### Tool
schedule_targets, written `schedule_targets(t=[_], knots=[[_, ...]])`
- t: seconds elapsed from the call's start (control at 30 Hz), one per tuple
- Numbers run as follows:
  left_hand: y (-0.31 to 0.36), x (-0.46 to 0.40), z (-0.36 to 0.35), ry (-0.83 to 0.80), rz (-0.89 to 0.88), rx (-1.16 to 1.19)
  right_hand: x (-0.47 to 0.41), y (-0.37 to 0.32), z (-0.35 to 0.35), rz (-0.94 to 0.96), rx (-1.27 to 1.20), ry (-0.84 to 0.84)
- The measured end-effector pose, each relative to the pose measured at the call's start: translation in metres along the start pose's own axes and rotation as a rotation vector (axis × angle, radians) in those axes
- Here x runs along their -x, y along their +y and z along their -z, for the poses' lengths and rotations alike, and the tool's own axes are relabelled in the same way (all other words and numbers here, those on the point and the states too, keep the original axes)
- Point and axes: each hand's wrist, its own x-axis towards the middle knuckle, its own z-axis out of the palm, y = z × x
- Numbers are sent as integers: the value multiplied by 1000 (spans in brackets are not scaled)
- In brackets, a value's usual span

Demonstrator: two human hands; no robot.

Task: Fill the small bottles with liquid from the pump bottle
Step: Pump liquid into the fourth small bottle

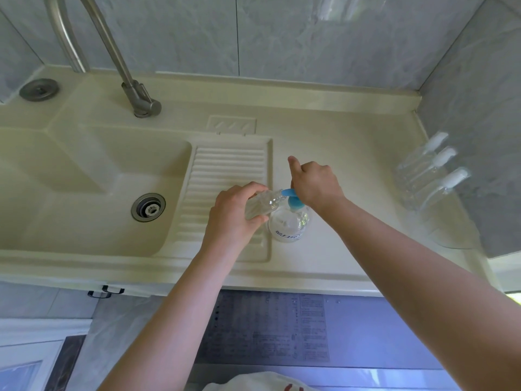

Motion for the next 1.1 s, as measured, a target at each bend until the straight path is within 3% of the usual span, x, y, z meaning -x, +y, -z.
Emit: schedule_targets(t=[0.23,0.47,0.77,1.1], knots=[[-1,0,-1,3,-3,3,0,-3,7,8,-19,-86],[-1,-2,-3,17,1,23,3,-1,-1,-7,-3,-1],[-1,-2,-1,23,-9,23,3,-5,5,4,-33,-76],[0,-1,-2,15,-5,8,4,-4,-1,-23,-31,8]])
